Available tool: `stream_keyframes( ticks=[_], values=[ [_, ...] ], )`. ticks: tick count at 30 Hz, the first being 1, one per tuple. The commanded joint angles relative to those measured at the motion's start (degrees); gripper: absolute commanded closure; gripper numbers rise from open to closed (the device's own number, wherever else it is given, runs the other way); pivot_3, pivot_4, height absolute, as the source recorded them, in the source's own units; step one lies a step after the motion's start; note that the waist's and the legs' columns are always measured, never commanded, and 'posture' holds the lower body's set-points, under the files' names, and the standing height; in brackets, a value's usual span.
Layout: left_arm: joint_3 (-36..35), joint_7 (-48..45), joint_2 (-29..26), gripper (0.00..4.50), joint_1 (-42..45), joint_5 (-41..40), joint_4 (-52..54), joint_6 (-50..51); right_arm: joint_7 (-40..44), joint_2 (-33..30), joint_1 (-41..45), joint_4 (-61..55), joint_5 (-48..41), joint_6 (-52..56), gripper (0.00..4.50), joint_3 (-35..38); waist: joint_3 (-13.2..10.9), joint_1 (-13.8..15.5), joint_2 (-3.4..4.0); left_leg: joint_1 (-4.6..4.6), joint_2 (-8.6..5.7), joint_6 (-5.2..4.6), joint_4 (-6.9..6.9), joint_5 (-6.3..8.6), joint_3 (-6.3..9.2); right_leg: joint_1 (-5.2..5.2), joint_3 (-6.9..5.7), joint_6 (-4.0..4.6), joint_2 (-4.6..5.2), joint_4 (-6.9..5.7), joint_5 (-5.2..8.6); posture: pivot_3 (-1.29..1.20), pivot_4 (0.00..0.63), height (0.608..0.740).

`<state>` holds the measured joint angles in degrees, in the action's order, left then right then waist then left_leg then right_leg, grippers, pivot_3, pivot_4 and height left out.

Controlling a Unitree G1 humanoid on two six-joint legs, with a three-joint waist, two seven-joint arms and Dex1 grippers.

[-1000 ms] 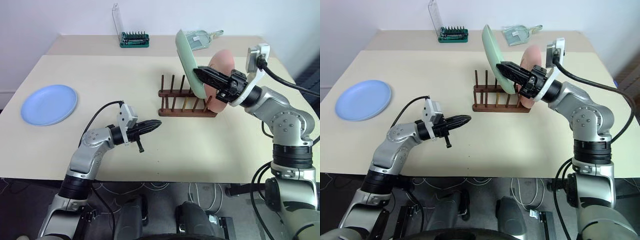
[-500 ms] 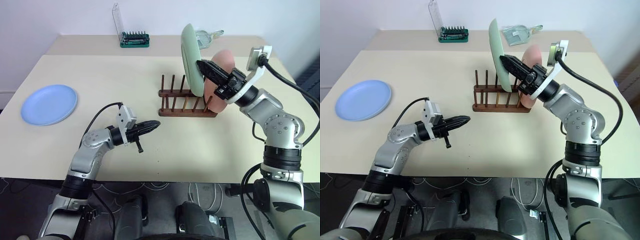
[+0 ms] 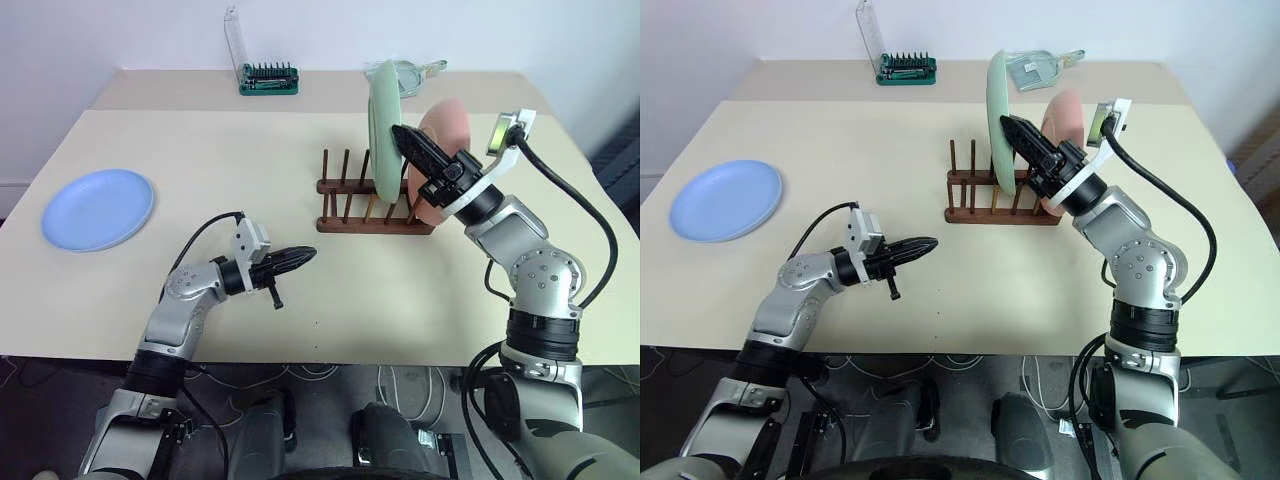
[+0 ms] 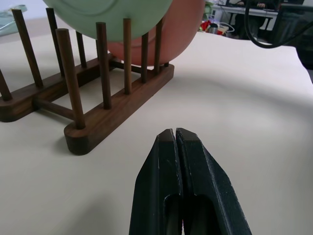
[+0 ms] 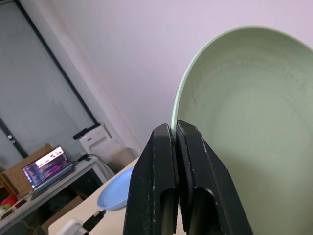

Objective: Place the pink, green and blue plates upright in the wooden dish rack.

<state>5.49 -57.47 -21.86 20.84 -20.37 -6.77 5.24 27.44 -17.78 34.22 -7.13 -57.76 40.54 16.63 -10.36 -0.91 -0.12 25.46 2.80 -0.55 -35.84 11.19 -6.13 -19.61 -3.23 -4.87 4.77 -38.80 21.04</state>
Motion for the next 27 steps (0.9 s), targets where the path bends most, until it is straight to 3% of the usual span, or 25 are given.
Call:
stream_keyframes(
  ticks=[1,6,7,10,16,27],
  values=[
    [-0.16,0.22,0.02,4.49,0.3,-0.18,2.61,0.12,-1.3,1.03,0.5,-3.74,-1.54,-1.65,4.47,1.07,0.0,-0.02,0.0,0.0,0.0,0.0,0.01,0.0,0.0,0.0,0.0,0.0,0.0,0.0,0.0,0.0,0.15,0.732],
    [-0.1,1.49,-0.15,4.49,0.66,-0.73,5.93,3.12,-2.32,1.48,-0.64,-4.05,-0.64,-1.67,4.47,0.75,0.0,0.0,0.0,0.01,-0.01,0.0,0.03,0.0,0.0,-0.01,0.0,0.0,0.0,0.0,0.0,0.0,0.15,0.732],
    [-0.09,1.72,-0.16,4.49,0.71,-0.79,6.51,3.68,-2.45,1.42,-0.74,-4.08,-0.59,-1.68,4.2,0.77,0.0,0.01,0.0,0.01,-0.01,0.0,0.02,0.0,0.0,-0.01,0.01,0.0,0.01,0.0,0.0,0.0,0.15,0.732],
    [-0.02,2.51,-0.13,4.49,1.21,-0.97,8.24,5.59,-2.59,0.97,-0.67,-3.93,-0.32,-1.84,3.19,0.86,0.0,-0.01,0.0,0.01,-0.01,0.0,0.03,0.0,0.0,-0.01,0.01,0.0,0.01,0.0,0.0,0.0,0.15,0.732],
    [-0.14,3.34,-0.26,4.49,1.41,-1.26,10.21,7.81,-3.04,0.35,-0.04,-3.46,0.87,-3.08,0.18,1.04,0.0,-0.05,0.0,0.0,-0.01,0.01,0.05,-0.01,0.0,-0.02,0.01,0.0,0.0,0.0,0.0,0.0,0.15,0.732],
    [-0.33,3.25,-0.39,4.49,0.98,-1.13,10.0,7.62,-1.13,-4.59,2.51,-6.02,5.99,-4.79,0.03,-0.94,0.0,-0.01,0.0,0.01,-0.02,0.02,0.07,-0.01,-0.02,-0.05,0.01,0.0,0.0,0.0,0.0,0.0,0.15,0.732]
  ],
)
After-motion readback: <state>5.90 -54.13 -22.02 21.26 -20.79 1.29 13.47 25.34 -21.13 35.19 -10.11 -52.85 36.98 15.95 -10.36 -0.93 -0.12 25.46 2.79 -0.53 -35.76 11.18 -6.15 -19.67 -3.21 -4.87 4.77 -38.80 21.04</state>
